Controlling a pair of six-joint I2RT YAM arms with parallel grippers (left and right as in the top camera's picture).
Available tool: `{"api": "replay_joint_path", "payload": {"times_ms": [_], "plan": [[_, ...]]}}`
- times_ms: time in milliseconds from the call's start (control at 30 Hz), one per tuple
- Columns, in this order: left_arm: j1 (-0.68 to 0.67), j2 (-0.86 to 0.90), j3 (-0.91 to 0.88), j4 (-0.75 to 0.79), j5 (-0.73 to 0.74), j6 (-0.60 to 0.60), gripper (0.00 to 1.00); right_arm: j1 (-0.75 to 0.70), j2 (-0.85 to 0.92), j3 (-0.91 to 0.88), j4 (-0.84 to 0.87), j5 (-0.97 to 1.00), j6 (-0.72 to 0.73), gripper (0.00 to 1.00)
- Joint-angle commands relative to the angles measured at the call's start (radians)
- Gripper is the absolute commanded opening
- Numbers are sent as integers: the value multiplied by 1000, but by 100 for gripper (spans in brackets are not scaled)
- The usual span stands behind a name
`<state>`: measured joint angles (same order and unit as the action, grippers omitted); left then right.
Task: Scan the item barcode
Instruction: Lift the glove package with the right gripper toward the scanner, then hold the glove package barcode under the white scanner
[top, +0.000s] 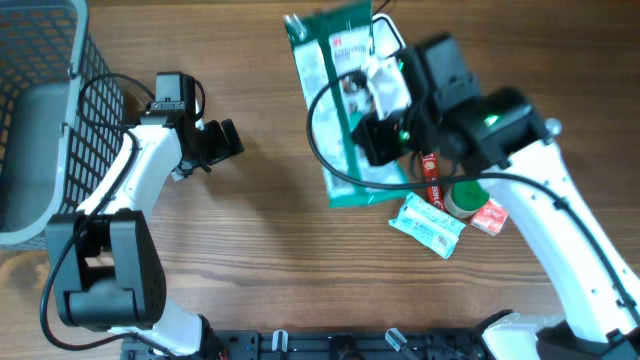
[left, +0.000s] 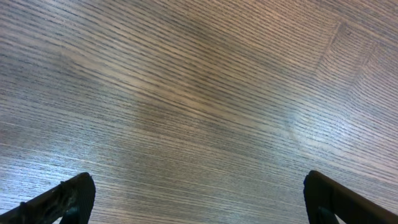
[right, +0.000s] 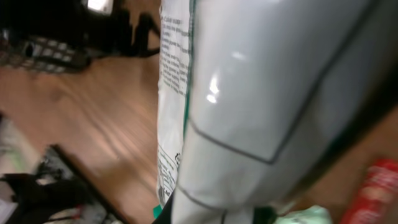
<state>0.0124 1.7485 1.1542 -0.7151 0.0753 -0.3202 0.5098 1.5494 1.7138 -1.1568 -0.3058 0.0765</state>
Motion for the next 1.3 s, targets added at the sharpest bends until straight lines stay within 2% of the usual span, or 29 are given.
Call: {"api": "replay_joint_path", "payload": {"times_ms": [0,133,333,500,633,800,967,1133,1267], "plan": [[5,-5,9,0,-10,-2,100,2,122,148,-14,220,-157,4],[5,-5,9,0,-10,-2,100,2,230,147,145,432,-289,4],[5,-5,9,0,-10,-2,100,2,395,146,435,781,-408,4],[5,-5,9,0,-10,-2,100,2,519,145,708,993,-623,4],[5,-5,9,0,-10,-2,100,2,608,144,904,1078,-758,4],[5,-5,9,0,-10,-2,100,2,705,143,1048,1084,-849,4],[5,-5,9,0,-10,-2,100,8,755,143,1080,1072,-803,4],[5,-5,9,0,-10,-2,100,9,759,143,1068,1044,-634,4],[5,-5,9,0,-10,-2,100,18,759,143,994,922,-425,4]]}}
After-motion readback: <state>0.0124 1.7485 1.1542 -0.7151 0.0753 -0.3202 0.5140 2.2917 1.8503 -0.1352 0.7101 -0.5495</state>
